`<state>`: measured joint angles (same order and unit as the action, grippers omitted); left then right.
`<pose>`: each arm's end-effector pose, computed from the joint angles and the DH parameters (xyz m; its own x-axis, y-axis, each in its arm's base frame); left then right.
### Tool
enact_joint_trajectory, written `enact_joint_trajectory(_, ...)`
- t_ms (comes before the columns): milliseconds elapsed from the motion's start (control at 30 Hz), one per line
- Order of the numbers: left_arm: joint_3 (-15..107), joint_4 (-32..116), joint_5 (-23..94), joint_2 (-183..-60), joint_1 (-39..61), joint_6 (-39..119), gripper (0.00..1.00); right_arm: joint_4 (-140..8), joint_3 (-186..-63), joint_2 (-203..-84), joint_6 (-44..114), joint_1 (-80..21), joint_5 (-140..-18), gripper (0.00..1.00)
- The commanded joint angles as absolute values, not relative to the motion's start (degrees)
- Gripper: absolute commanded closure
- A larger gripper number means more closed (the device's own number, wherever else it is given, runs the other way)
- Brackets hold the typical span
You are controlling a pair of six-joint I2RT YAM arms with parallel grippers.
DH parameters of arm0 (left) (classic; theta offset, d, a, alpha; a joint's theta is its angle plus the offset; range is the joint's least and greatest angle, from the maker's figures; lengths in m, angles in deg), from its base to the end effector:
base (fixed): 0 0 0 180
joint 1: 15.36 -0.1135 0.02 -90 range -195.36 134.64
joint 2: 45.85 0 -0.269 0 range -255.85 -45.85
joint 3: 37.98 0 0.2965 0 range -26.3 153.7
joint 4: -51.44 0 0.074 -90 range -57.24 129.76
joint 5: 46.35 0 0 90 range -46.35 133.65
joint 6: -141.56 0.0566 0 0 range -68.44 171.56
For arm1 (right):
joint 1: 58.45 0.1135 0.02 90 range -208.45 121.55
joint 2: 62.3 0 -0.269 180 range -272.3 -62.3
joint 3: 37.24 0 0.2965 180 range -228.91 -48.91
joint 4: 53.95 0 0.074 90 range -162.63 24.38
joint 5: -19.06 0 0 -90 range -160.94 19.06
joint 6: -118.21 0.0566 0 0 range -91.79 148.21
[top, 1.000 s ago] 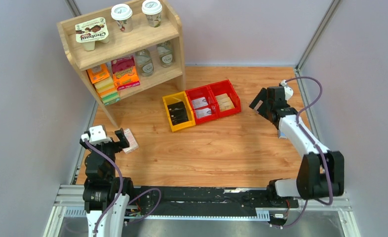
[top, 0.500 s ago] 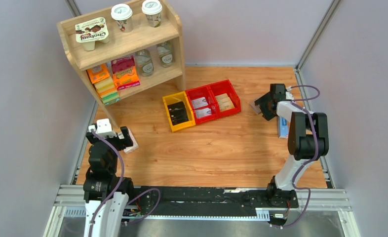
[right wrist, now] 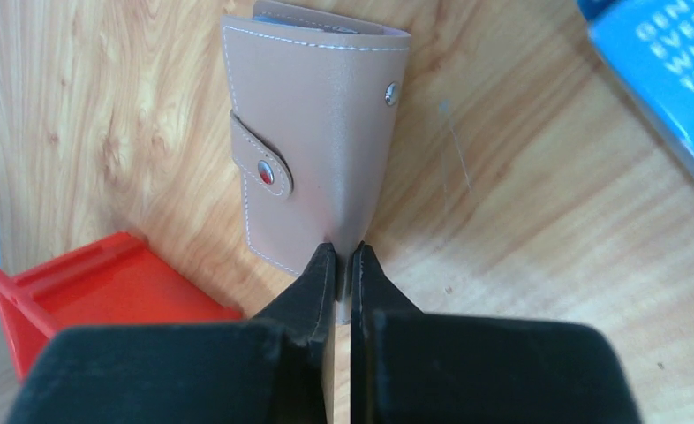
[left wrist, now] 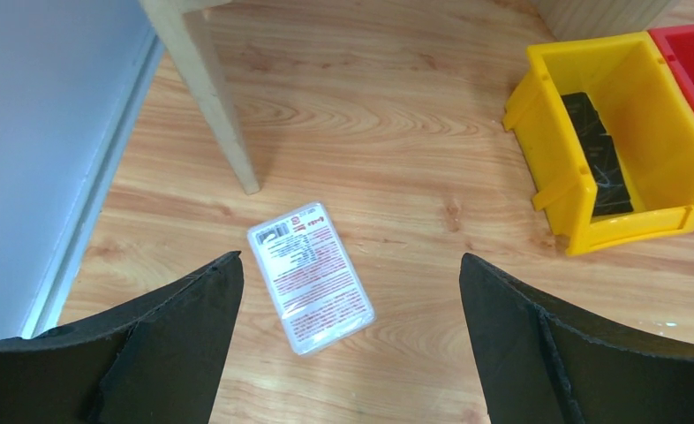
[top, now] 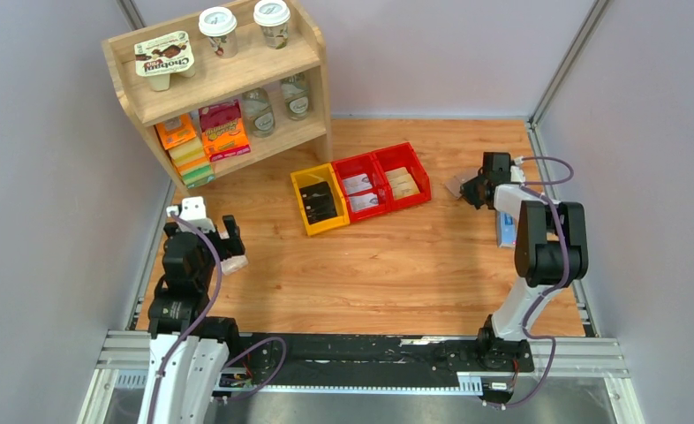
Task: Take the credit cards out of the card holder
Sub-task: Move the card holder to the center of the board.
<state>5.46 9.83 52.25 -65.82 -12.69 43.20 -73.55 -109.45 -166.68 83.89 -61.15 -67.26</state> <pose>0.1629 0.0009 0.2830 -0.2938 -0.1302 -0.9470 -0.1401 0.9858 -0.0921 0.4179 -0.0233 0.1137 -0.3708 0.8426 -0.3905 0.6969 0.5304 0.4827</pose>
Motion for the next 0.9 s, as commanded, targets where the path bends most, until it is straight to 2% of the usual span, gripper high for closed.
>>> enact_joint_trajectory(0,9.99,9.53,46.30,-72.46,-12.29,38.65,0.01,-77.40,-105.09,-160.58,81.47,-61.09,-68.30,1.00)
enact_joint_trajectory(267,16.75,10.67,33.72,-86.80,-8.17,26.79,0.01,-84.07,-93.84,-141.78,78.92,-56.89,-72.52,1.00)
enact_joint_trajectory(467,20.54,10.76,40.55,-96.73,8.43,22.13,0.01,-89.18,-86.63,-126.04,72.34,-47.14,-78.49,1.00)
enact_joint_trajectory(567,21.51,11.90,46.69,-102.25,18.35,20.01,0.01,-85.32,-81.54,-120.15,69.34,-40.19,-83.06,1.00)
enact_joint_trajectory(700,24.93,12.96,51.63,-110.95,28.20,17.03,0.01,-77.95,-76.96,-119.07,68.99,-31.40,-86.67,1.00)
enact_joint_trajectory(867,31.08,11.99,52.70,-119.85,33.76,15.79,0.01,-68.98,-78.35,-129.07,69.33,-24.62,-88.69,1.00)
